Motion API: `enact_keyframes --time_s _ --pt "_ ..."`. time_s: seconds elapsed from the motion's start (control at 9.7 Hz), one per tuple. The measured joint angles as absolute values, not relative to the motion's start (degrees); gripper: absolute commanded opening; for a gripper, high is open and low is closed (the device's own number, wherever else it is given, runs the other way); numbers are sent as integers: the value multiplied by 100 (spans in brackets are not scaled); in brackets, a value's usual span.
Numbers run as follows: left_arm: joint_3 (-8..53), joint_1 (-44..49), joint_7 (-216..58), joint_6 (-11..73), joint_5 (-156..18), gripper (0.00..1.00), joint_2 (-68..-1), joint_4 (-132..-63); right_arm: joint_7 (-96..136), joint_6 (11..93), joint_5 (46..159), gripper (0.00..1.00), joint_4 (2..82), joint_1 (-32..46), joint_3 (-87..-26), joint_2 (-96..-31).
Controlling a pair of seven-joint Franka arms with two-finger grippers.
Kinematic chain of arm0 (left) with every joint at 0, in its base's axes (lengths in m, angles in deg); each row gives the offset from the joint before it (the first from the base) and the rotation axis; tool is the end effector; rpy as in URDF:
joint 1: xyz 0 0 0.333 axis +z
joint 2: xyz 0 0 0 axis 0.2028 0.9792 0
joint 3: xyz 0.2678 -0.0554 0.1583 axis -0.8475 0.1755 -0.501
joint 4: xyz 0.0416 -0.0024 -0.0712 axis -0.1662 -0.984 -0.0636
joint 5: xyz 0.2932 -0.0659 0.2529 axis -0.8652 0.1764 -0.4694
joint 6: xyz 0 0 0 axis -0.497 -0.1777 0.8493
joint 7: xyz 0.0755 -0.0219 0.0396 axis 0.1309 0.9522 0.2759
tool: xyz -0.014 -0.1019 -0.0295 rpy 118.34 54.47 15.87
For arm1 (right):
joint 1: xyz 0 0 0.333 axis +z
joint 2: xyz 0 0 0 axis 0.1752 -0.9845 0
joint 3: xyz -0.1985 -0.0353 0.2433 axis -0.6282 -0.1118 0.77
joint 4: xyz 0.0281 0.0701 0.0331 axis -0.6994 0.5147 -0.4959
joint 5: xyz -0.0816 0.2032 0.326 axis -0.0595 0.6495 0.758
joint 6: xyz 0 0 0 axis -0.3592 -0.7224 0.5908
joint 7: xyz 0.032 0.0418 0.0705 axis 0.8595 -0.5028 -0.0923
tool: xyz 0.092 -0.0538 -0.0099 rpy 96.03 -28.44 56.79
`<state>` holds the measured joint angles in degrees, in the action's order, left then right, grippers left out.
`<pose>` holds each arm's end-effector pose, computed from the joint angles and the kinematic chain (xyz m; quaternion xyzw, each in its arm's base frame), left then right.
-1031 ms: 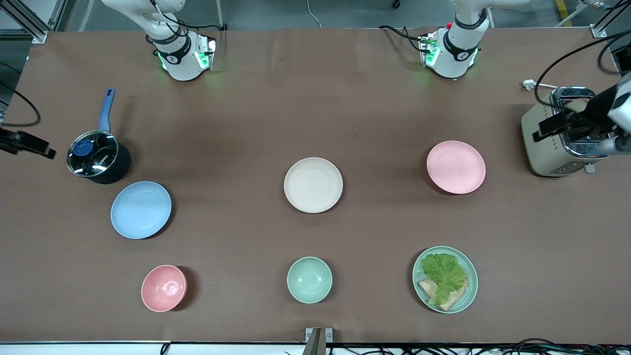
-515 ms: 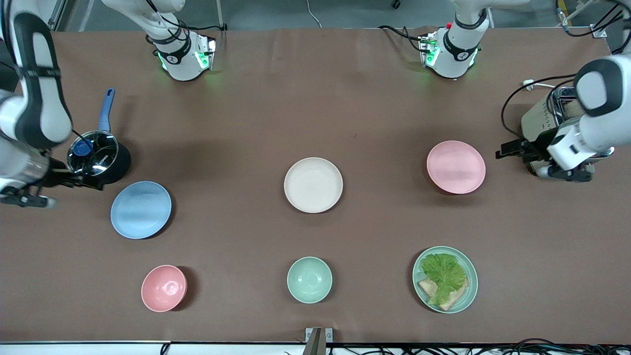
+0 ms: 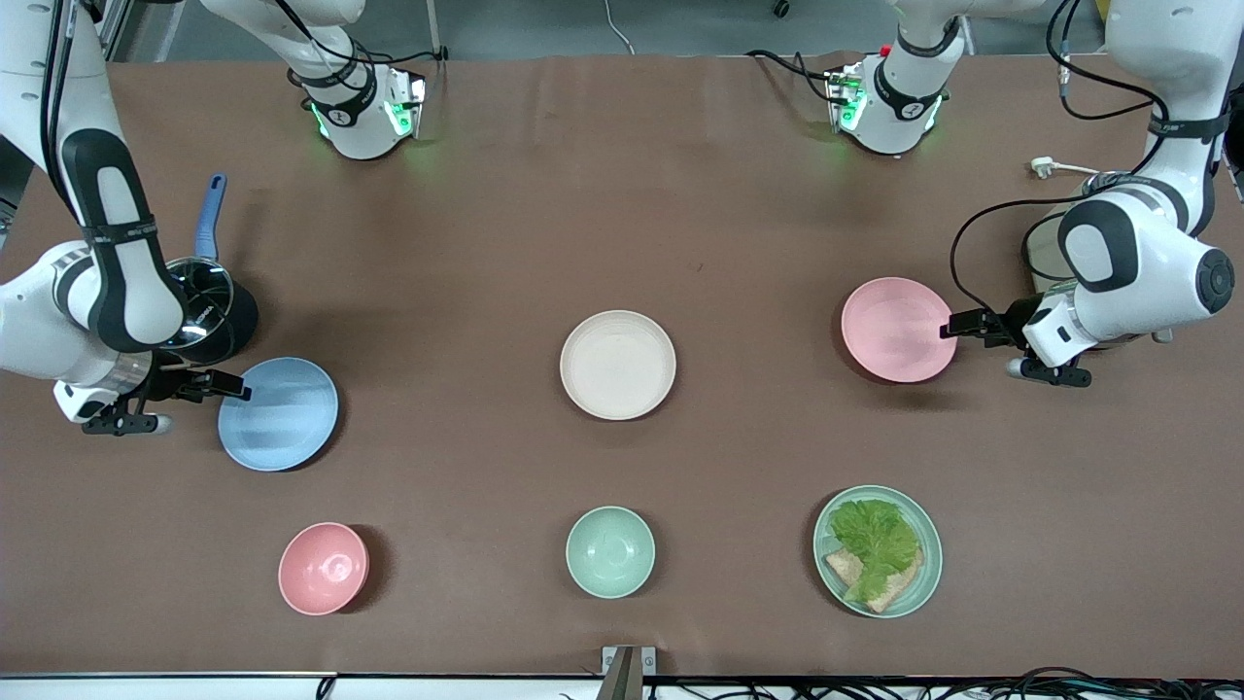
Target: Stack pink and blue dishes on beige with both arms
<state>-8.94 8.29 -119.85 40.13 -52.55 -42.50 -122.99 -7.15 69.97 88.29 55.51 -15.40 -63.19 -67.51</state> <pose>0.5243 0.0760 0.2328 0.9815 -0.0540 -0.0762 0.1669 0.5820 -0.1725 0.2219 -0.9951 0.0063 0.0063 0.0983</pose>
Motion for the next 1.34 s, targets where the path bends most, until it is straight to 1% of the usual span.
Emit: enact_keyframes --time_s 0.1,0.21,0.31,0.41,0.52,0.62,0.72,0.82,1.03,1.13,1.34 --pt "-926 859 -12176 4013 -5087 74 -4142 -12298 -977 6996 9128 95 5551 -1549 -6379 -6808" --pt "-928 869 -12273 4013 -4936 67 -4057 -12297 -1255 6996 9416 87 5551 -1556 -6447 -6889" --pt "-927 863 -12398 4012 -4788 58 -3975 -12301 -1468 6996 9679 78 5551 -1565 -6517 -6979" --pt "-926 867 -12538 4012 -4697 44 -3886 -12308 -1589 6996 9899 63 5551 -1572 -6555 -7047" --pt "-929 893 -12620 4012 -4665 35 -3814 -12329 -1608 6993 10003 46 5550 -1571 -6558 -7081" --pt "-936 926 -12653 4012 -4663 25 -3768 -12353 -1608 6993 10033 21 5550 -1571 -6557 -7106" --pt "-942 944 -12671 4012 -4663 9 -3736 -12371 -1608 6993 10098 2 5550 -1571 -6557 -7125" --pt "-942 948 -12677 4013 -4663 1 -3726 -12377 -1609 6991 10219 1 5550 -1571 -6557 -7142" --pt "-941 946 -12712 4020 -4659 0 -3729 -12370 -1589 6968 10301 1 5513 -1570 -6564 -7162" --pt "-941 945 -12736 4037 -4658 0 -3752 -12336 -1473 6714 10324 1 5366 -1548 -6630 -7155" --pt "-840 926 -12719 4023 -4658 0 -4107 -12236 -1197 5728 10193 1 4842 -1475 -6955 -7103"
